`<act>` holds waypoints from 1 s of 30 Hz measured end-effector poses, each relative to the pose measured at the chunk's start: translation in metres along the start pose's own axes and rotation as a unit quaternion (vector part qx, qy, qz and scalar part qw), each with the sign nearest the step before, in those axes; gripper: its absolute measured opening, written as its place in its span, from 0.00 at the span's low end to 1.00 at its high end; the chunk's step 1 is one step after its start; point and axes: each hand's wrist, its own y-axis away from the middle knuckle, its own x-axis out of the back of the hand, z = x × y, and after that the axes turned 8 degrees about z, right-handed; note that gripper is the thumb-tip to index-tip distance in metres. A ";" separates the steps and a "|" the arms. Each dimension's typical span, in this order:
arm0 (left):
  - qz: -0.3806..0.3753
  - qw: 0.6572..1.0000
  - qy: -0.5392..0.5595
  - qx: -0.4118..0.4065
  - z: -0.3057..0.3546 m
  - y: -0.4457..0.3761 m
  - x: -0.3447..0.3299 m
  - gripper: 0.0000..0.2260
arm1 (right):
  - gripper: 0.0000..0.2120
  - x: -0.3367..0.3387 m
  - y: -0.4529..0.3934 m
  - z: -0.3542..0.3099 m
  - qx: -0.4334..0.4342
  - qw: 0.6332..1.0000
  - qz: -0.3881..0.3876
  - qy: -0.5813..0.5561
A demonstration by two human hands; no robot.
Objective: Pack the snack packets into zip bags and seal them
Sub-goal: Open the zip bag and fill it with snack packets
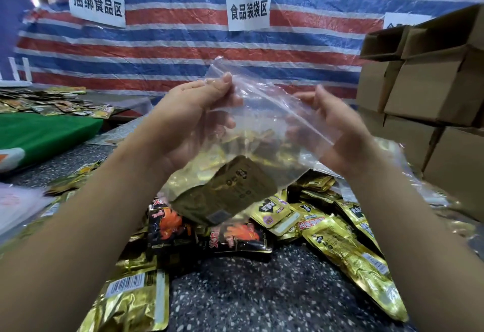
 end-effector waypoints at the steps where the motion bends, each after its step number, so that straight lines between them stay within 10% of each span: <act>1: -0.013 1.000 0.005 0.004 0.001 0.000 0.001 0.08 | 0.16 0.002 -0.006 0.007 0.005 0.997 0.013 0.075; 3: -0.023 1.000 0.013 0.003 0.003 -0.002 0.005 0.07 | 0.10 0.007 -0.017 0.025 0.047 0.944 0.001 0.327; 6: -0.012 1.000 -0.004 -0.020 0.003 -0.004 0.009 0.07 | 0.13 0.013 -0.027 0.052 0.057 0.750 -0.108 0.650; 9: -0.014 0.999 -0.017 -0.039 0.002 -0.005 0.011 0.06 | 0.21 0.011 -0.025 0.078 0.010 0.614 -0.178 0.769; 19: 0.004 0.994 -0.061 -0.087 -0.002 -0.007 0.012 0.04 | 0.30 0.003 -0.019 0.086 -0.058 0.737 -0.183 0.648; 26: -0.007 0.993 -0.064 -0.103 -0.005 -0.009 0.013 0.04 | 0.12 0.001 -0.013 0.078 -0.105 0.785 -0.148 0.592; 30: -0.011 0.992 -0.069 -0.101 -0.006 -0.010 0.016 0.04 | 0.17 0.008 -0.014 0.060 -0.046 0.720 -0.135 0.679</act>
